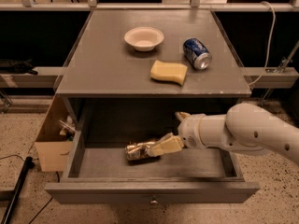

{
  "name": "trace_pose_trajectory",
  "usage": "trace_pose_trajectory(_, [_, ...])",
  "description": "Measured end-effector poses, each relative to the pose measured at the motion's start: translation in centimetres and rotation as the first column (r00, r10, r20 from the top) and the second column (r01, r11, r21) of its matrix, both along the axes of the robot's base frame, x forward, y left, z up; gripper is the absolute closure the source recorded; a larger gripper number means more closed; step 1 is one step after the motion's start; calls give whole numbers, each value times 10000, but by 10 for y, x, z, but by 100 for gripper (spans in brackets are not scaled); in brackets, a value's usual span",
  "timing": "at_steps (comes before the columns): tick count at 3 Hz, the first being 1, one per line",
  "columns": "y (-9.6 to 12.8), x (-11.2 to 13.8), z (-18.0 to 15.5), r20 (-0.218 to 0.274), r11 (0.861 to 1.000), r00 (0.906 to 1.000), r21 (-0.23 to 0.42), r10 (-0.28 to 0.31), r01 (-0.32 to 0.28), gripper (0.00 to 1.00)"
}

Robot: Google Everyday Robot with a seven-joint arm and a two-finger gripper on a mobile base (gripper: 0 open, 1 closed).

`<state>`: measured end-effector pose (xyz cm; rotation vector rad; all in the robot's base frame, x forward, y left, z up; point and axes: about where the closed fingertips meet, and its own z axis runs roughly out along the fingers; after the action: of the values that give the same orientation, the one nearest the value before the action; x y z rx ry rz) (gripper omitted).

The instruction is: Pick orange can from top drawer and place on counter

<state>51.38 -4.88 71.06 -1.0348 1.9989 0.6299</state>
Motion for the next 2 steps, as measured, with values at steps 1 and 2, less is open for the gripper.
trace_pose_trajectory(1, [21,0,-15,-176,9995,9997,295,151,-146,0])
trace_pose_trajectory(2, [38,6,-38,-577,9991,9980,349,276,-256,0])
